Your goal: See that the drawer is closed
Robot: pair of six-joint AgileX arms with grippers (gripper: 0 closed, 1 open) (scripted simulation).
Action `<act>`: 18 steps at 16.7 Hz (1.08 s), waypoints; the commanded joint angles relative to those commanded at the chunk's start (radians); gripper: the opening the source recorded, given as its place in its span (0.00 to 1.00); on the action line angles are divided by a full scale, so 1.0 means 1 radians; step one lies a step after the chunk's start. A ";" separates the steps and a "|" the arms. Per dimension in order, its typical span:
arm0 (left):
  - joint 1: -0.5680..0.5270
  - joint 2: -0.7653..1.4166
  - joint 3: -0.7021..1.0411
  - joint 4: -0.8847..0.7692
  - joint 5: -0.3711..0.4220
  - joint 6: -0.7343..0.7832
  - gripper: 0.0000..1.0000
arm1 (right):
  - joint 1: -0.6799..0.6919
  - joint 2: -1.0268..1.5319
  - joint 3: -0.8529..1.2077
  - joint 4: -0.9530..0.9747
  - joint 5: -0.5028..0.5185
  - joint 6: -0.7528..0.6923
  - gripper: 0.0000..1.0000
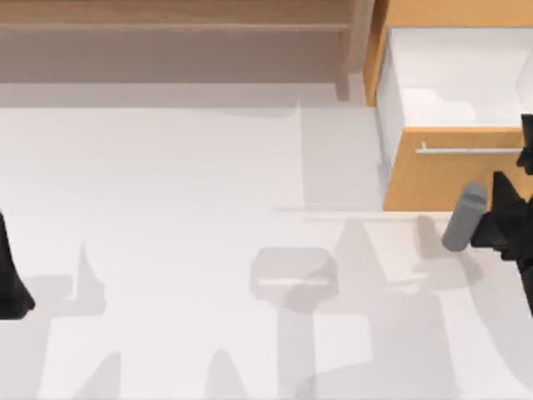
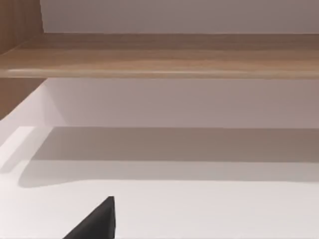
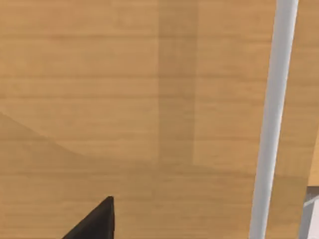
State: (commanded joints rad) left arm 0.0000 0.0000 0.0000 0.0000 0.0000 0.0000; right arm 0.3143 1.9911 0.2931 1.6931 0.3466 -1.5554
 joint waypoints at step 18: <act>0.000 0.000 0.000 0.000 0.000 0.000 1.00 | -0.006 0.003 0.016 -0.013 -0.006 0.000 0.02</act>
State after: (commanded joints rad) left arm 0.0000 0.0000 0.0000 0.0000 0.0000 0.0000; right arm 0.3082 1.9940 0.3092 1.6800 0.3406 -1.5554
